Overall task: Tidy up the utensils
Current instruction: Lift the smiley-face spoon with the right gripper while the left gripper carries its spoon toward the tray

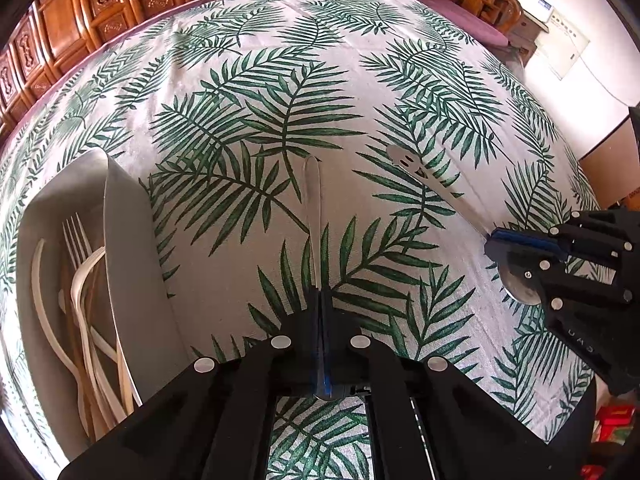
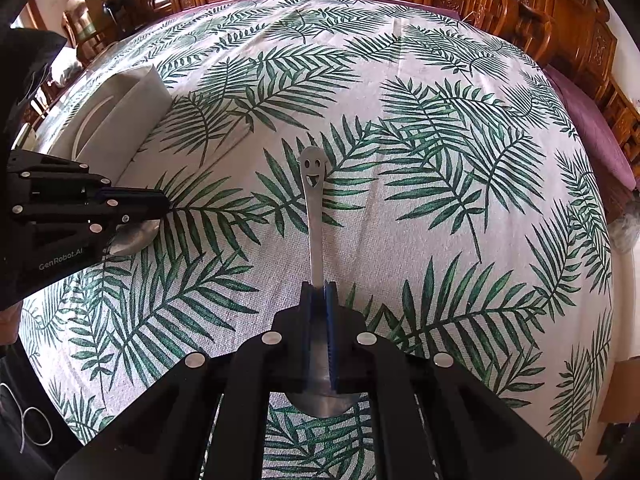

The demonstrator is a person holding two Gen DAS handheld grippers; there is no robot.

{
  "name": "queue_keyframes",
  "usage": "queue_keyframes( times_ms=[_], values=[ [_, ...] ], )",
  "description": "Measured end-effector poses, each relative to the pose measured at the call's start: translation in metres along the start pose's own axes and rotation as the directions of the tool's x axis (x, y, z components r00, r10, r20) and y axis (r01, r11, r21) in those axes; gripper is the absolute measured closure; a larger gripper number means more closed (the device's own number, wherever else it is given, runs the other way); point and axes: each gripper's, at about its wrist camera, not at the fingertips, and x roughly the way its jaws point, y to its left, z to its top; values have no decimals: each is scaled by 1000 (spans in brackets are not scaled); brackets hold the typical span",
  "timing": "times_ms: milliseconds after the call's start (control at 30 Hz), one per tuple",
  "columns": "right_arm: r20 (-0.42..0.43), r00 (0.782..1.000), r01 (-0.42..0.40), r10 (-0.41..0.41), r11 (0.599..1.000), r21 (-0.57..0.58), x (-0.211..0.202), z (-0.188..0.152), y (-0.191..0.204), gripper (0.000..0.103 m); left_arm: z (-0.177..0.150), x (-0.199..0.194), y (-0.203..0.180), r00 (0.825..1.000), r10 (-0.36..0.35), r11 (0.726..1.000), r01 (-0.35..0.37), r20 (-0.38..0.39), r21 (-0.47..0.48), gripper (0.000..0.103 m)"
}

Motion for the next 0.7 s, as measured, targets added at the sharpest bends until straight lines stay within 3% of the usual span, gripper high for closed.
queue_keyframes(
  times_ms=[300,433,533,600,700],
  values=[
    [-6,1000,5,-5,1000,-23,5,12,1,94,5,2,-1,1000,0,1000,0,-8,1,101],
    [-1,1000,4,-4,1000,-22,6,14,1,94,9,3,-5,1000,-20,1000,20,-12,15,89],
    [8,1000,-2,2,1000,-22,5,13,1,94,12,4,-6,1000,-4,1000,4,0,27,90],
    [9,1000,-10,10,1000,-19,5,12,1,95,13,5,-5,1000,19,999,-19,8,31,101],
    [10,1000,-14,15,1000,-20,3,9,1,96,14,4,-1,1000,-1,1000,0,11,30,102]
  ],
)
